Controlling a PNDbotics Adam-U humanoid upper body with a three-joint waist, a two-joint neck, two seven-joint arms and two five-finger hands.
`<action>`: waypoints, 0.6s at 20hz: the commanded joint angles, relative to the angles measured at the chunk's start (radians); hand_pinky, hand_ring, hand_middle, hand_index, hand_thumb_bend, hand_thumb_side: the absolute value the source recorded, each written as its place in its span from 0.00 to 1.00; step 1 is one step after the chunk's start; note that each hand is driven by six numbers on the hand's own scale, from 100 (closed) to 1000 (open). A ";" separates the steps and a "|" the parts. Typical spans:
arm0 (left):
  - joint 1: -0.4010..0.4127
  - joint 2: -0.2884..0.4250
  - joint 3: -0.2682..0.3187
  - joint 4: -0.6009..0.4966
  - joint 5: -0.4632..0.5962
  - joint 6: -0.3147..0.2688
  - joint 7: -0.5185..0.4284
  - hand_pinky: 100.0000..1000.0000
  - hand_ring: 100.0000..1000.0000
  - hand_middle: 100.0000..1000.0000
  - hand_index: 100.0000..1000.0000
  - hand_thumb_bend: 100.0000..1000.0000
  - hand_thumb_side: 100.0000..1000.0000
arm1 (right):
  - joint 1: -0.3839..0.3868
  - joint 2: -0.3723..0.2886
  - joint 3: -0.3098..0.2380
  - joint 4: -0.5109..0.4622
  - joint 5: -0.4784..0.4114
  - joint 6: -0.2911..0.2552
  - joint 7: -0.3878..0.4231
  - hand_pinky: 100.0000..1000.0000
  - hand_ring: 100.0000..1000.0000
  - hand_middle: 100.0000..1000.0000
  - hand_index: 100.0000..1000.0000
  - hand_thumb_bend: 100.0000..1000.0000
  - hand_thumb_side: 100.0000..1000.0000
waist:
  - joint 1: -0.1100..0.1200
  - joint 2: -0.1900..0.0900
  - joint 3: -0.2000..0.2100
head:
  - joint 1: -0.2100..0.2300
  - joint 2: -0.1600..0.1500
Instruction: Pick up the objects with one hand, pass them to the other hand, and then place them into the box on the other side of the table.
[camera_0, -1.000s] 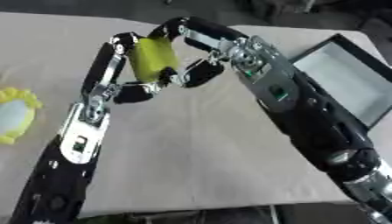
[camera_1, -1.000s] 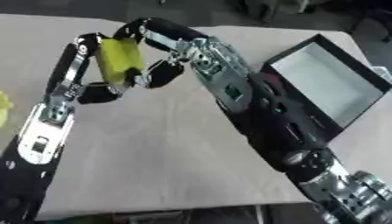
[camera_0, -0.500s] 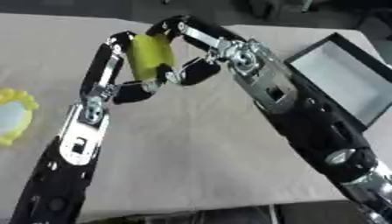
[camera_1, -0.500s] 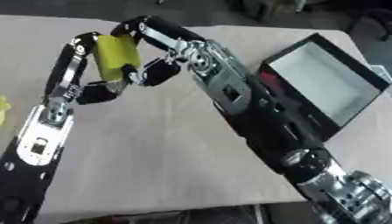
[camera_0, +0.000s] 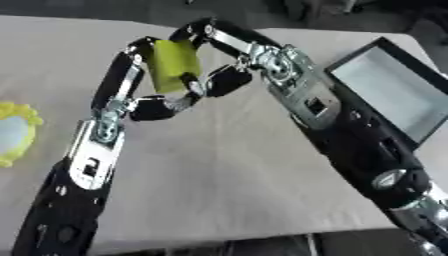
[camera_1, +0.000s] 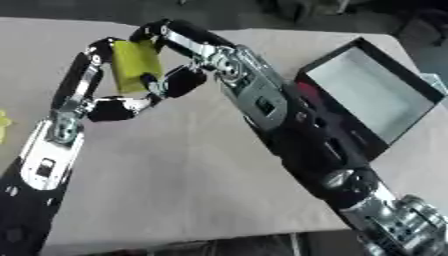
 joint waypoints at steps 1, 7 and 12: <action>-0.014 -0.017 -0.004 -0.014 -0.037 0.013 0.006 0.70 0.58 0.68 0.85 0.68 0.39 | -0.017 -0.015 -0.014 -0.030 -0.016 0.007 -0.002 0.93 0.75 0.50 0.58 0.00 0.00 | 0.006 -0.015 -0.001 | 0.001 0.006; -0.013 -0.020 0.002 -0.011 -0.060 0.072 0.067 0.69 0.57 0.67 0.85 0.65 0.40 | -0.016 -0.020 -0.014 -0.056 -0.035 0.014 0.008 0.93 0.75 0.50 0.58 0.00 0.00 | 0.006 -0.014 -0.002 | 0.003 0.006; -0.011 -0.021 0.005 -0.003 -0.045 0.125 0.113 0.69 0.56 0.66 0.86 0.61 0.42 | -0.011 -0.028 -0.012 -0.085 -0.056 0.024 0.025 0.93 0.75 0.50 0.58 0.00 0.00 | 0.005 -0.014 -0.004 | 0.006 0.006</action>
